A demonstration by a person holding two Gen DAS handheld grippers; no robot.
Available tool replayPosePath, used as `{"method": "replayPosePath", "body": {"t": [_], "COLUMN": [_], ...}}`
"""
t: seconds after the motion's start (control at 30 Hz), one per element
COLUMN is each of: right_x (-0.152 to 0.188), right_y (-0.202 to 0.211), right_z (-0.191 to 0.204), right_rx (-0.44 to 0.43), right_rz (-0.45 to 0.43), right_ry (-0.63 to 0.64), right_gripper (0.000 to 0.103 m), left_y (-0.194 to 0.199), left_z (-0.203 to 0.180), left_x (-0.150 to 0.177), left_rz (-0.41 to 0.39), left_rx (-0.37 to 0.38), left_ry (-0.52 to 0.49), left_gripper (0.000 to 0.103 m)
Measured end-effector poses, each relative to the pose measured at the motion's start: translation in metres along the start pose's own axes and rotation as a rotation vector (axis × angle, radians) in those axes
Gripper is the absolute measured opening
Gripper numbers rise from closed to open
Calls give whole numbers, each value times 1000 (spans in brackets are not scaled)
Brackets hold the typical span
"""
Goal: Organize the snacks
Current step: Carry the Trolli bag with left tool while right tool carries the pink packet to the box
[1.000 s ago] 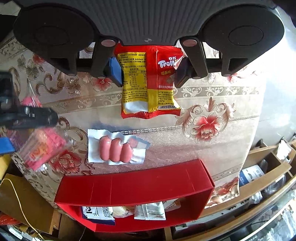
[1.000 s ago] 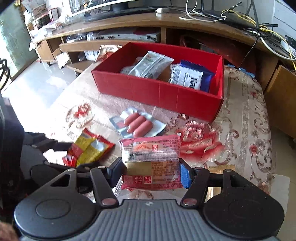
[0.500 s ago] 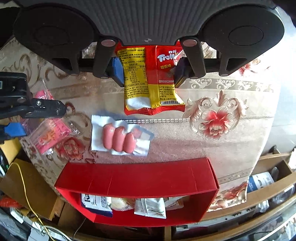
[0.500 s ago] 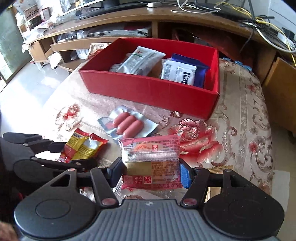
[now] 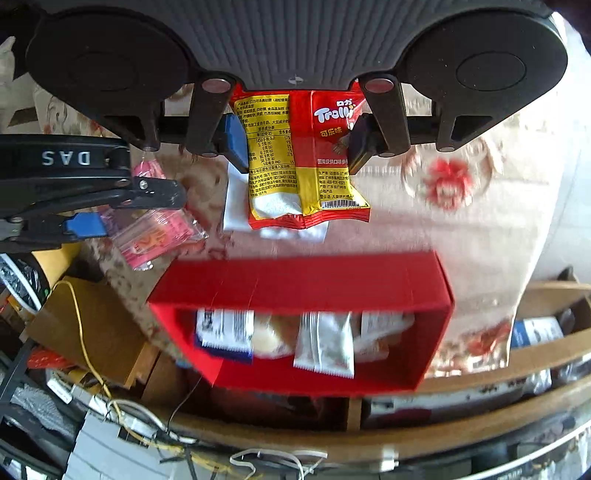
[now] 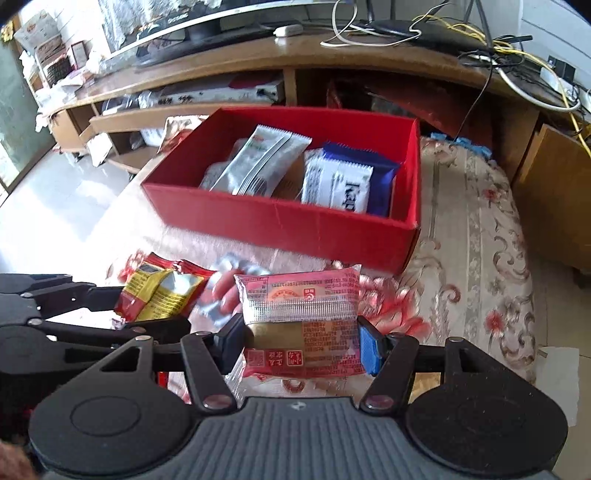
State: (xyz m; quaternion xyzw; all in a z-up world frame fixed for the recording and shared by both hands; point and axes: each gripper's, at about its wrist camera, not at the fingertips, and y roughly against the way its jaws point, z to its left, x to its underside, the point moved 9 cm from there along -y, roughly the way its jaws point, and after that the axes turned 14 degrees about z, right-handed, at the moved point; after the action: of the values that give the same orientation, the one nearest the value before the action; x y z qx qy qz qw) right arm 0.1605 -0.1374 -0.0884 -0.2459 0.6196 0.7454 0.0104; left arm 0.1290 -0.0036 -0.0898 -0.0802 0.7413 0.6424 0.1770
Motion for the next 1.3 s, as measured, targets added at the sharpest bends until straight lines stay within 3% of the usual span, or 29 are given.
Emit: {"method": "replayPosePath", "body": {"t": [0.67,1.3], "right_x": [-56,-103], "right_y": [12,-2], "right_z": [-11,-27], "right_rx": [-9,-4], "right_rz": [-80,-100], "right_ry": [-36,-73], "right_gripper": [61,61], "left_y": [14,2], "left_z": [7,15], "left_x": [-67,-116], "left_rz": [-122,-144], "left_rx": [-26,-63], "left_ry": [4,37], "left_gripper": [62,60]}}
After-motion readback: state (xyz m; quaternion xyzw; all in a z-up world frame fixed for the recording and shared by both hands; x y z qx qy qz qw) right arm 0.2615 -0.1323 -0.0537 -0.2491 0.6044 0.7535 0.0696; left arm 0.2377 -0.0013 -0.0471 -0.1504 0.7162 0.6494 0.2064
